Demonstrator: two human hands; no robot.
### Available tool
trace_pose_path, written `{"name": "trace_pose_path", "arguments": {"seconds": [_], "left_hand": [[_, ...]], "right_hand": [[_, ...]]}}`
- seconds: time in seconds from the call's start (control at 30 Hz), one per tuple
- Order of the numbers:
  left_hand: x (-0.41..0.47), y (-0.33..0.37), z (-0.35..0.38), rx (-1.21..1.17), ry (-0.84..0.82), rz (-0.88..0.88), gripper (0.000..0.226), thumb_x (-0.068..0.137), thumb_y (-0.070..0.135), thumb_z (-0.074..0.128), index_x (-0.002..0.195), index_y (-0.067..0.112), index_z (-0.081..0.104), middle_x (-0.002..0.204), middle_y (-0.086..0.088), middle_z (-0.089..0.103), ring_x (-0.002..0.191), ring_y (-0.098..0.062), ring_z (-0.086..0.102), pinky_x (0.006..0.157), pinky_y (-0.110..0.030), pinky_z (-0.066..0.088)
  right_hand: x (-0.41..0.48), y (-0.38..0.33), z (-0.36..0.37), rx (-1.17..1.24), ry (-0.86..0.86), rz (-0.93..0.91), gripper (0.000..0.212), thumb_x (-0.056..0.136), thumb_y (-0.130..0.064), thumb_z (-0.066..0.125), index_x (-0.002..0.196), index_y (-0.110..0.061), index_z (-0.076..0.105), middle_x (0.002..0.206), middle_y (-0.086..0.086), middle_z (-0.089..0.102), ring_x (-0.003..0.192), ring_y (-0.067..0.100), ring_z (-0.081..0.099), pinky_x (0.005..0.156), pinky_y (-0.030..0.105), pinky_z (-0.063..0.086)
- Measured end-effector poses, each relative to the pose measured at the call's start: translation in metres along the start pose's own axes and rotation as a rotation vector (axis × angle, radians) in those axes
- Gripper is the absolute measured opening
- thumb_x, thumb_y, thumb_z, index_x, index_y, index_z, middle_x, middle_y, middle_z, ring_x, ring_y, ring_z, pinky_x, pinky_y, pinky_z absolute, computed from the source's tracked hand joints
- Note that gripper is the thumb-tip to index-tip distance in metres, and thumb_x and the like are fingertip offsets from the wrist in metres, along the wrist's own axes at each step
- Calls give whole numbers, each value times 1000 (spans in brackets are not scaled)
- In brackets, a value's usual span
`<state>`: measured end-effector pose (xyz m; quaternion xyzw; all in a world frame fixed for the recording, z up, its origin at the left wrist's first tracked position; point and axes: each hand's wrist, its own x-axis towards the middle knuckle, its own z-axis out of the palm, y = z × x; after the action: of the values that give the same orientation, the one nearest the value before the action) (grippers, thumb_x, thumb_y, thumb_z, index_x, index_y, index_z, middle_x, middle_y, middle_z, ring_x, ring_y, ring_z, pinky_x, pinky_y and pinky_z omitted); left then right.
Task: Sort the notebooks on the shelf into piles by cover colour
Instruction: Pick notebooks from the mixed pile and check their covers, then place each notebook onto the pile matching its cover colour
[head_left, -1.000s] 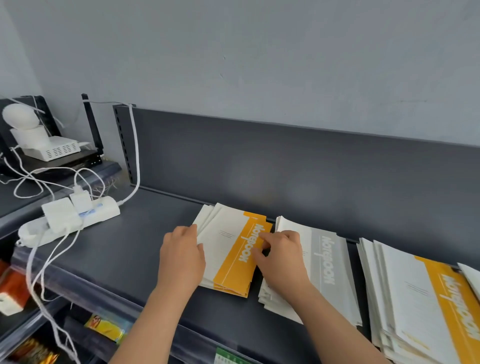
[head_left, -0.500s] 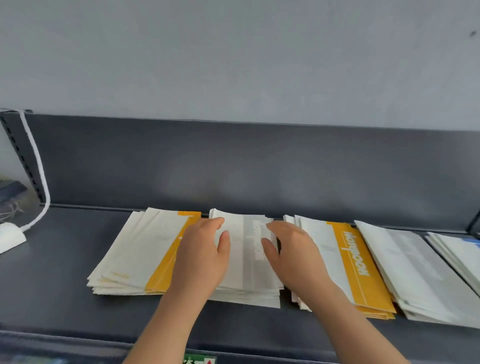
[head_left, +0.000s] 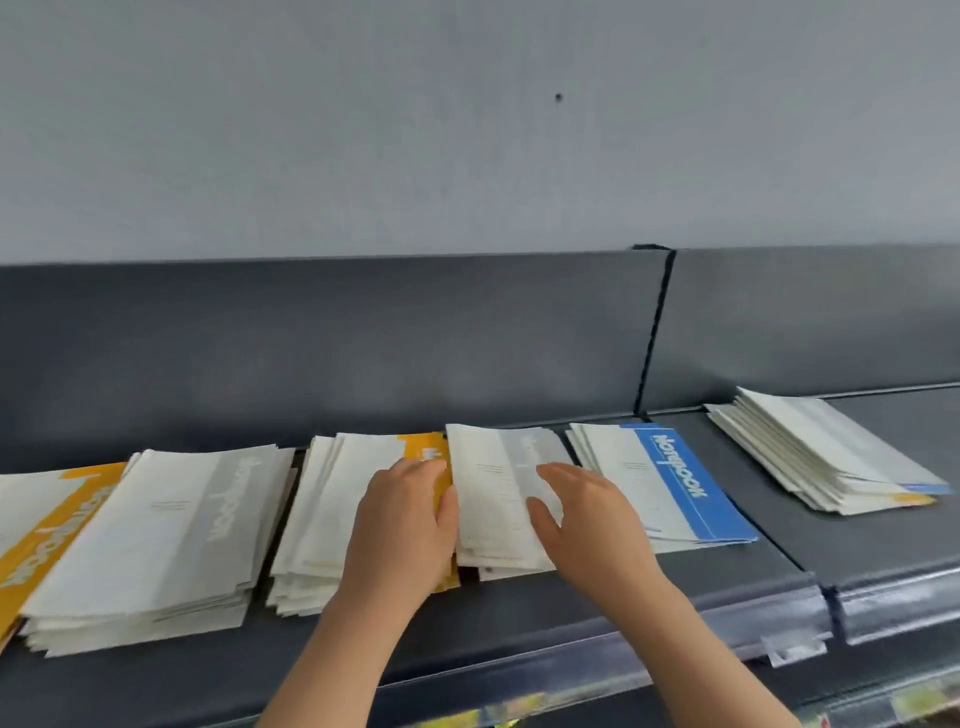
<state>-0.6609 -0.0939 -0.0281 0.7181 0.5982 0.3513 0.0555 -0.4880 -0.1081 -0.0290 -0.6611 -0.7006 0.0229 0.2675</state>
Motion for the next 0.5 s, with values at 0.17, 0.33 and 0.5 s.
{"name": "trace_pose_path", "arguments": {"seconds": [0.17, 0.33, 0.5], "left_hand": [[-1, 82, 60, -29, -67, 33, 39, 97, 29, 45, 134, 20, 52, 134, 4, 54, 122, -12, 46, 100, -22, 37], [-5, 147, 117, -71, -132, 70, 40, 98, 32, 44, 136, 21, 50, 135, 6, 52, 122, -10, 47, 100, -21, 39], [4, 190, 165, -95, -203, 113, 37, 98, 30, 43, 133, 20, 52, 131, 6, 54, 120, -10, 46, 98, -21, 37]], "right_hand": [[-19, 96, -42, -36, 8, 104, 33, 95, -33, 45, 118, -12, 58, 122, -2, 60, 114, 18, 52, 94, 31, 44], [-36, 178, -73, -44, 41, 203, 27, 93, -30, 45, 105, -10, 60, 106, 2, 64, 103, 22, 57, 83, 35, 49], [-39, 241, -95, -62, 75, 289, 31, 96, -31, 45, 112, -10, 61, 114, 3, 64, 107, 21, 55, 88, 33, 46]]}}
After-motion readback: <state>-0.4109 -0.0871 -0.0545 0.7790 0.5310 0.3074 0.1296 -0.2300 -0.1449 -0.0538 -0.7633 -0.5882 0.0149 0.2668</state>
